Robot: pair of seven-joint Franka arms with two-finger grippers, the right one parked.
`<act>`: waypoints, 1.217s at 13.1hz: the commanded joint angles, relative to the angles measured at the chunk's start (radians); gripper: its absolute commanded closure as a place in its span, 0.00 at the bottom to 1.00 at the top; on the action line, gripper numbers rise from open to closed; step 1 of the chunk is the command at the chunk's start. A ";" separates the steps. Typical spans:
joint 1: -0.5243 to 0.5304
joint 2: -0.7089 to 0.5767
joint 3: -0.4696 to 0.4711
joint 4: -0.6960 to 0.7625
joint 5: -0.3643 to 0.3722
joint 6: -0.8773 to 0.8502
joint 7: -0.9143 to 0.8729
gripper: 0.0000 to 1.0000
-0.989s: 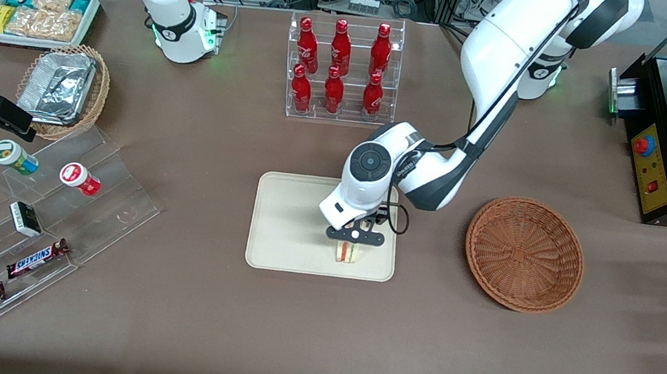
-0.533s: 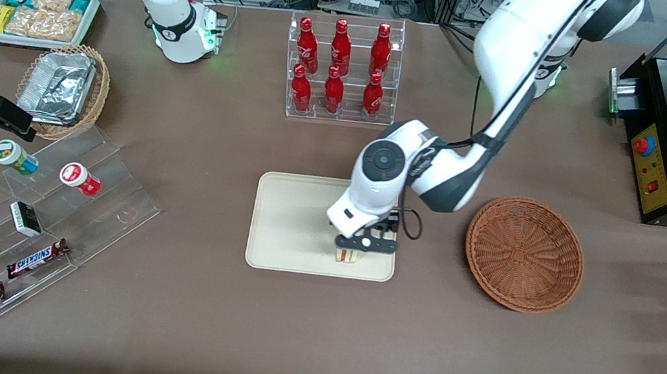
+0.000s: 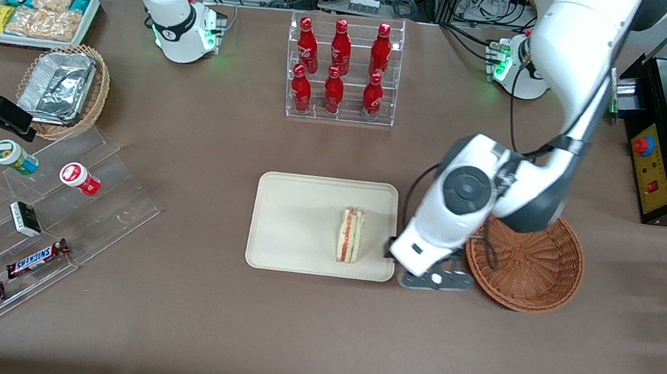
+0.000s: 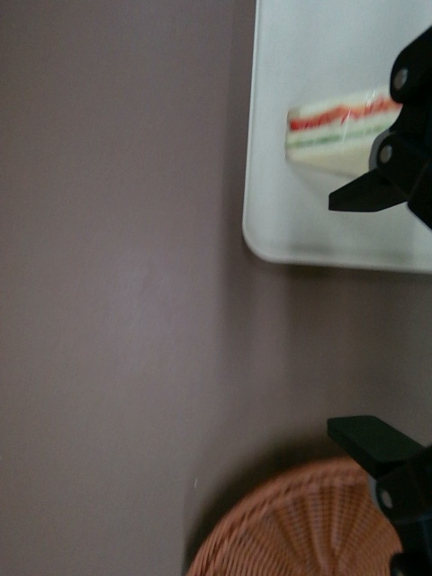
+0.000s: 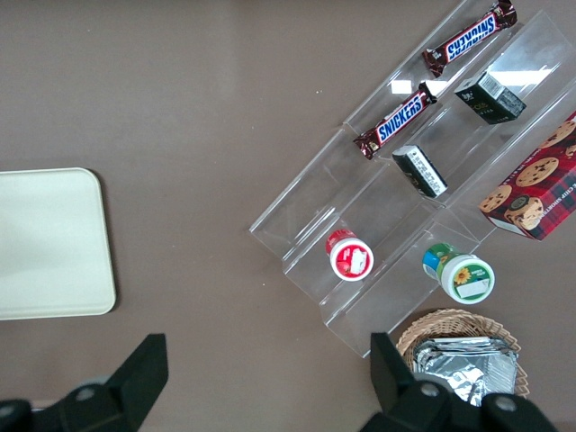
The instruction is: Place sandwich from basket to tray
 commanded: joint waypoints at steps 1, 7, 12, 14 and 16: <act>0.081 -0.066 -0.009 -0.005 -0.005 -0.088 0.080 0.00; 0.248 -0.237 -0.012 -0.016 -0.040 -0.368 0.325 0.00; 0.290 -0.429 -0.011 -0.105 -0.051 -0.485 0.339 0.00; 0.292 -0.518 -0.009 -0.150 -0.051 -0.508 0.339 0.00; 0.296 -0.592 -0.008 -0.203 -0.051 -0.492 0.339 0.00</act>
